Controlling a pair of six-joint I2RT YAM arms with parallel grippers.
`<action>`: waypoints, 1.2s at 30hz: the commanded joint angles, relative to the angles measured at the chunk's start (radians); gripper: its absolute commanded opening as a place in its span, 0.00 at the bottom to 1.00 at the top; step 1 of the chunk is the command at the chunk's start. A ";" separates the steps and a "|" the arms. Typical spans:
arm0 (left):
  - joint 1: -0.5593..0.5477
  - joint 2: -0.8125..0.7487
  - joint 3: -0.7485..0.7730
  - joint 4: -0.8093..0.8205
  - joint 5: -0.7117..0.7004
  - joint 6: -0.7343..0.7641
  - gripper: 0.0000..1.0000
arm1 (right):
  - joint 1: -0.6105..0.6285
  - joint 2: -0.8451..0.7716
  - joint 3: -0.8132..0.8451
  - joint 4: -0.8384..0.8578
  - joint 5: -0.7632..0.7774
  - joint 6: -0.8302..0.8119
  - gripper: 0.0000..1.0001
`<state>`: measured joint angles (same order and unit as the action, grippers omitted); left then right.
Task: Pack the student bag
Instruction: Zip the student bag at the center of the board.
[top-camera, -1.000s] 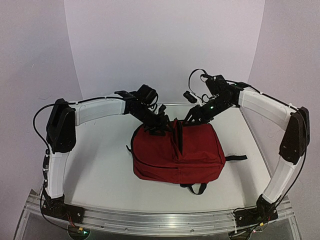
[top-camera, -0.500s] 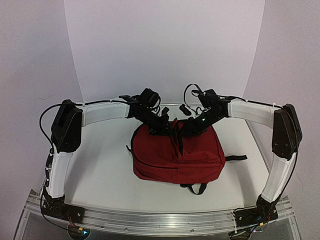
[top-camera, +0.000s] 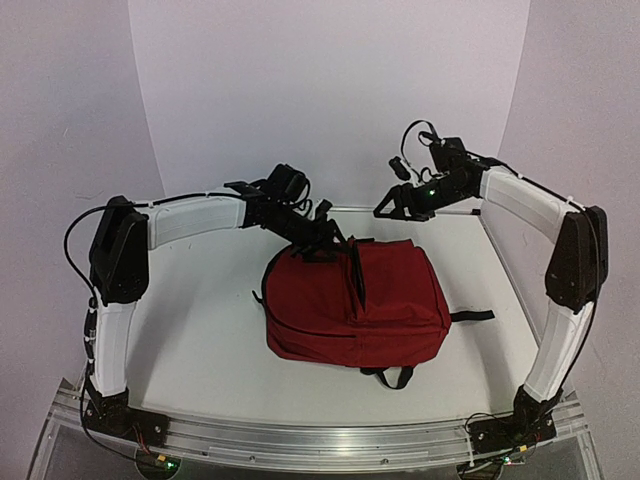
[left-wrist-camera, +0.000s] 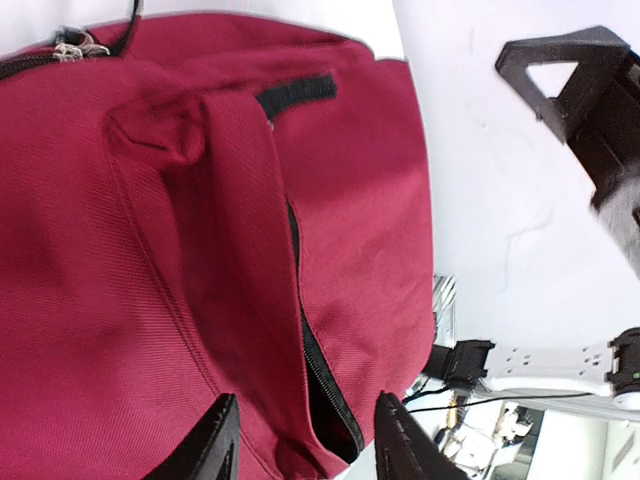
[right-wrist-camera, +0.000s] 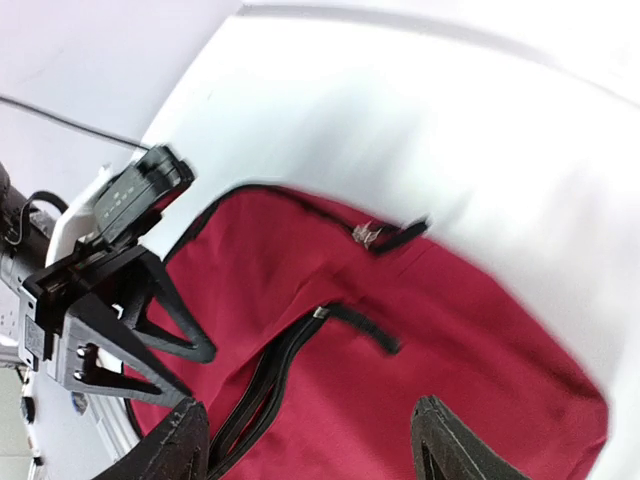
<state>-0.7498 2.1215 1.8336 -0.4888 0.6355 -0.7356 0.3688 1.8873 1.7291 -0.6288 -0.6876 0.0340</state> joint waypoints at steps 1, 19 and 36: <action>0.046 -0.063 0.016 -0.002 0.022 0.006 0.50 | 0.011 0.096 0.095 -0.067 -0.009 -0.101 0.69; 0.069 -0.080 0.005 -0.025 -0.019 0.001 0.56 | 0.010 0.260 0.175 -0.137 -0.134 -0.127 0.59; 0.110 -0.068 0.032 -0.088 -0.114 0.013 0.63 | 0.009 0.255 0.223 -0.137 -0.200 -0.076 0.00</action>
<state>-0.6653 2.0975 1.8320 -0.5466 0.5733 -0.7340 0.3756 2.1746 1.9036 -0.7666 -0.8762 -0.0595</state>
